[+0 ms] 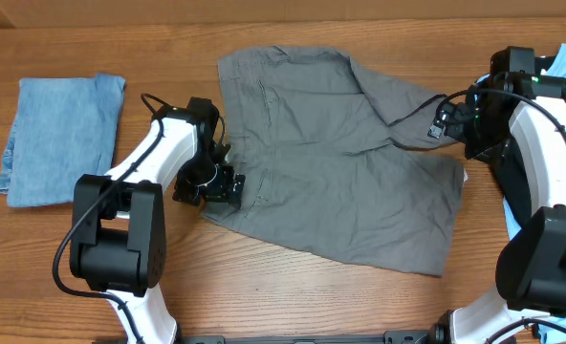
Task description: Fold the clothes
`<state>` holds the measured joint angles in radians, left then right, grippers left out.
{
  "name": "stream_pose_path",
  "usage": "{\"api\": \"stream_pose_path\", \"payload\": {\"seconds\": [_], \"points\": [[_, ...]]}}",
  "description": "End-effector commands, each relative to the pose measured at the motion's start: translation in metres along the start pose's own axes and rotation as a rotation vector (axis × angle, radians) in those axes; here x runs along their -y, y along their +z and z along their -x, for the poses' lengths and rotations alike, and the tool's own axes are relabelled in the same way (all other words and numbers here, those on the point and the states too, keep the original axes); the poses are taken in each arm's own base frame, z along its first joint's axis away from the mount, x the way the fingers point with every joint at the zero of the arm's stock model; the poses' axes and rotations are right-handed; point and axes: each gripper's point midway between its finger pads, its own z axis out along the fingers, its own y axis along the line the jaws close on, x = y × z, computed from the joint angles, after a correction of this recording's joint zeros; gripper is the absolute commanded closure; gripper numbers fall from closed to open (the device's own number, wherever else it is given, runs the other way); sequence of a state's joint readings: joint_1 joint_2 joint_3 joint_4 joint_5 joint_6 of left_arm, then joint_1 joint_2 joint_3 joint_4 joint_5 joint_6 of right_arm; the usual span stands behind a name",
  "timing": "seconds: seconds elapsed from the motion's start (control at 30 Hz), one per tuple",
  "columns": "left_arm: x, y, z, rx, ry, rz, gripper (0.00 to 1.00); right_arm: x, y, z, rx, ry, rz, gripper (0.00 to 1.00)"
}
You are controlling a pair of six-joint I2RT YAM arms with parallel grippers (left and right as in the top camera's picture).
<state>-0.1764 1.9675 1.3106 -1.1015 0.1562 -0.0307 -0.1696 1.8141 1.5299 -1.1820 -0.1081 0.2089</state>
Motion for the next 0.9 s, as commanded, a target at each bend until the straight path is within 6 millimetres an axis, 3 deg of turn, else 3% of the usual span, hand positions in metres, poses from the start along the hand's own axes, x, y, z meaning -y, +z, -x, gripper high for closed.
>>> {"api": "stream_pose_path", "payload": {"seconds": [0.0, 0.07, 0.13, 0.17, 0.2, 0.23, 0.3, 0.37, 0.5, 0.83, 0.87], "points": [[-0.003, 0.013, -0.009, -0.031, -0.012, 0.029, 0.05, -0.002, -0.005, 0.006, 0.020, -0.003, 0.011, 0.00], [-0.002, 0.016, -0.011, -0.037, -0.016, 0.031, 0.07, -0.002, -0.005, 0.006, 0.020, -0.003, 0.011, 0.00], [-0.002, 0.018, -0.016, -0.054, -0.017, 0.032, 0.19, -0.002, -0.005, 0.006, 0.020, -0.003, 0.011, 0.00], [-0.002, 0.017, -0.018, -0.064, -0.019, 0.032, 0.27, -0.002, -0.005, 0.006, 0.020, -0.003, 0.011, 0.00], [-0.002, 0.017, -0.022, -0.078, -0.022, 0.033, 0.46, -0.002, -0.005, 0.006, 0.020, -0.003, 0.010, 0.00], [-0.002, 0.017, -0.026, -0.094, -0.040, 0.035, 0.59, -0.002, -0.005, 0.006, 0.020, -0.003, 0.011, 0.00], [-0.002, 0.016, -0.033, -0.122, -0.078, 0.039, 0.75, -0.002, -0.005, 0.006, 0.020, -0.003, 0.011, 0.00], [-0.004, 0.015, -0.043, -0.162, -0.117, 0.052, 0.83, -0.002, -0.005, 0.006, 0.020, -0.003, 0.011, 0.00], [-0.016, 0.010, -0.061, -0.226, -0.203, 0.136, 0.85, -0.002, -0.005, 0.006, 0.020, -0.003, 0.011, 0.00], [-0.018, 0.003, -0.083, -0.310, -0.291, 0.177, 0.72, -0.002, -0.005, 0.006, 0.020, -0.003, 0.011, 0.00], [-0.018, 0.003, -0.082, -0.307, -0.291, 0.177, 0.64, -0.002, -0.005, 0.006, 0.020, -0.003, 0.011, 0.00]]}}
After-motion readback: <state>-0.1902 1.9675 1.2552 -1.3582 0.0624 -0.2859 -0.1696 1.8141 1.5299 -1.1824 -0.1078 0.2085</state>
